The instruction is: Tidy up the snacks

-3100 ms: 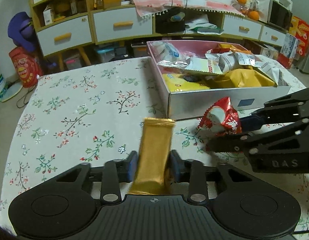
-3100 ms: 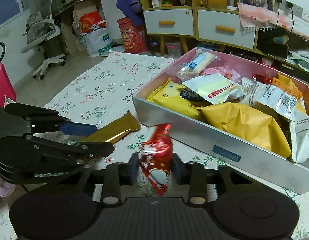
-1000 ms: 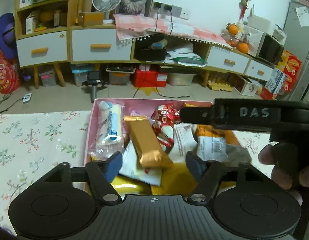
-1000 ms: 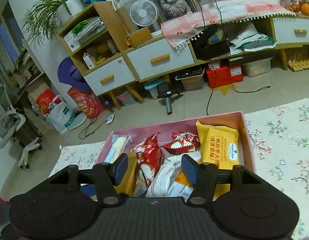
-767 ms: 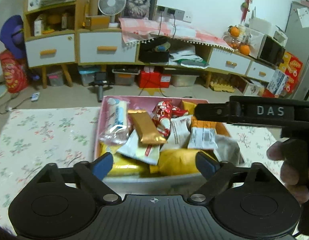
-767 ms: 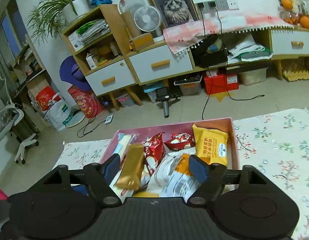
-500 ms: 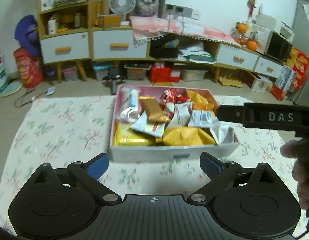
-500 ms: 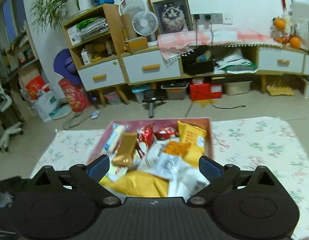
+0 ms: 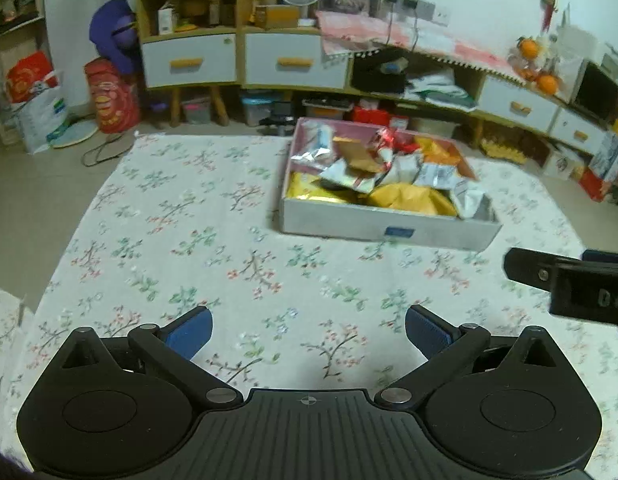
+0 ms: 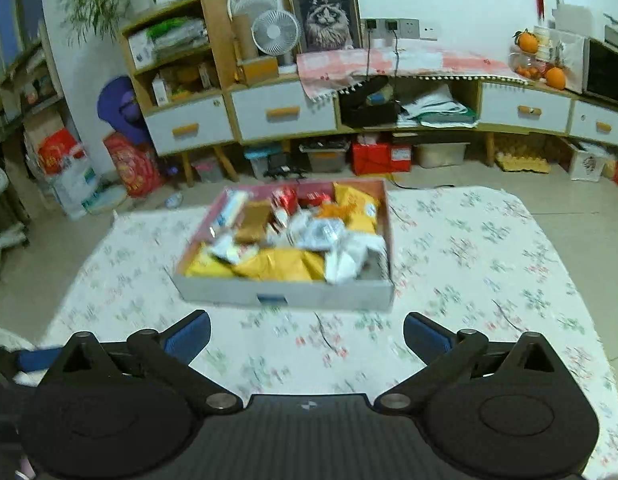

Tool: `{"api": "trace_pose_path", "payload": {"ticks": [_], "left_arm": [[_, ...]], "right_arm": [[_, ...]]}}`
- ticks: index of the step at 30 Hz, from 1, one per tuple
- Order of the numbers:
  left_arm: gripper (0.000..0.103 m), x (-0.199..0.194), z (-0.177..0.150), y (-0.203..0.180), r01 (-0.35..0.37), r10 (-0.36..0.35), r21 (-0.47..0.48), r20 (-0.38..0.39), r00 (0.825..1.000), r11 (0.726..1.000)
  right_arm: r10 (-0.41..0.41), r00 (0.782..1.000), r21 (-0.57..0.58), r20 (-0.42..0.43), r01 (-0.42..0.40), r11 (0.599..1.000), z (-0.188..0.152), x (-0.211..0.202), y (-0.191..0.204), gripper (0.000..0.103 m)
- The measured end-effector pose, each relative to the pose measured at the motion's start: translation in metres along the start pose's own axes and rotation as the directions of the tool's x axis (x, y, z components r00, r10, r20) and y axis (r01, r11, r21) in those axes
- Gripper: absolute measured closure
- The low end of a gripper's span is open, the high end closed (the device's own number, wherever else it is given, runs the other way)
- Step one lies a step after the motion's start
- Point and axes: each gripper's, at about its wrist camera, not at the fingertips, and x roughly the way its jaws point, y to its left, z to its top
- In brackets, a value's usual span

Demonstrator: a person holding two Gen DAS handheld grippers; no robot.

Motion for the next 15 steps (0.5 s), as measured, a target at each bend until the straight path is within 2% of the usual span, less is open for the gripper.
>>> {"api": "trace_pose_path", "payload": {"ticks": [6, 15], "left_arm": [[0.000, 0.016, -0.003, 0.001, -0.018, 0.018, -0.008, -0.028, 0.999, 1.000], [0.000, 0.030, -0.005, 0.012, -0.026, 0.022, -0.056, -0.077, 0.997, 0.998]], "right_arm": [[-0.023, 1.000, -0.081, 0.009, 0.023, 0.996, -0.011, 0.004, 0.004, 0.025], [-0.057, 0.998, -0.075, -0.037, 0.055, 0.996, -0.021, 0.017, -0.006, 0.025]]}}
